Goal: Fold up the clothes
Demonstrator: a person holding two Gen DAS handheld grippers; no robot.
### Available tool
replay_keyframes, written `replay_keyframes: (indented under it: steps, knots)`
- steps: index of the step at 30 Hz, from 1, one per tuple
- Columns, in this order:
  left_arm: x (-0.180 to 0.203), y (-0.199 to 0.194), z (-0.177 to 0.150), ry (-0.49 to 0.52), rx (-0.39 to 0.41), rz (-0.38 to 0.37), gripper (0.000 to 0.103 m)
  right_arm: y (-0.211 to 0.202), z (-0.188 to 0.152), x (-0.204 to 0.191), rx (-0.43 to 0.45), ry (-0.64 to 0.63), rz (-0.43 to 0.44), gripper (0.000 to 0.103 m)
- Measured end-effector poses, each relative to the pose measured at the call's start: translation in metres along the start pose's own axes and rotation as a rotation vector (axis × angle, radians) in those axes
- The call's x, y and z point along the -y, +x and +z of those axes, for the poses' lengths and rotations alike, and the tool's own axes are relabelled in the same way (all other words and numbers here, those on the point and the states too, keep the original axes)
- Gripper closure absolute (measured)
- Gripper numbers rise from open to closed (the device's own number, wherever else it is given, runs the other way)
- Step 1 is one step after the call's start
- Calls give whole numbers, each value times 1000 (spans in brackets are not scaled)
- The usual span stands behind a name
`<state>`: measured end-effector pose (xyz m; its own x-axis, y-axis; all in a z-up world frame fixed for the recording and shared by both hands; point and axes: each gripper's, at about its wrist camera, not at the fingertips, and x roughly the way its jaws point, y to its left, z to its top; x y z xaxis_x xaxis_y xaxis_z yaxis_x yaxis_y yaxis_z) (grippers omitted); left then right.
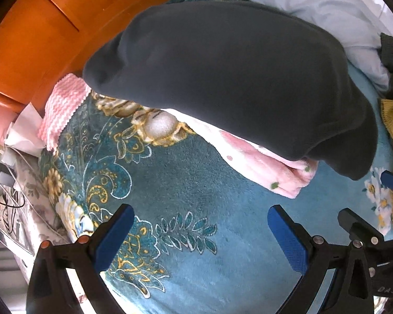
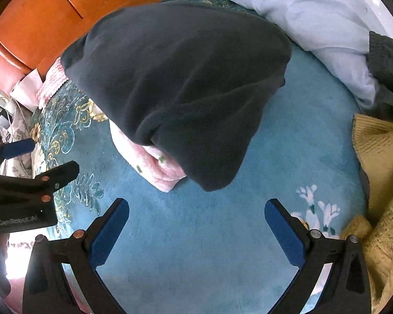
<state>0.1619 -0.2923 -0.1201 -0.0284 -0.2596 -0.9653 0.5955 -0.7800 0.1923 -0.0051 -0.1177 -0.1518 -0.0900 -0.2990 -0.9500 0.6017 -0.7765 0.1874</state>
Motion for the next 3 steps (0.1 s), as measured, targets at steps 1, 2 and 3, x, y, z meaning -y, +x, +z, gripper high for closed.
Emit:
replay_keyframes:
  steps: [1, 2, 3]
  knots:
    - [0, 1, 1, -6, -5, 4, 0, 2, 1, 1, -1, 0, 2, 0]
    - [0, 2, 2, -12, -10, 8, 0, 3, 1, 1, -3, -1, 3, 0]
    - [1, 3, 4, -19, -16, 12, 0, 4, 1, 2, -5, 0, 3, 0]
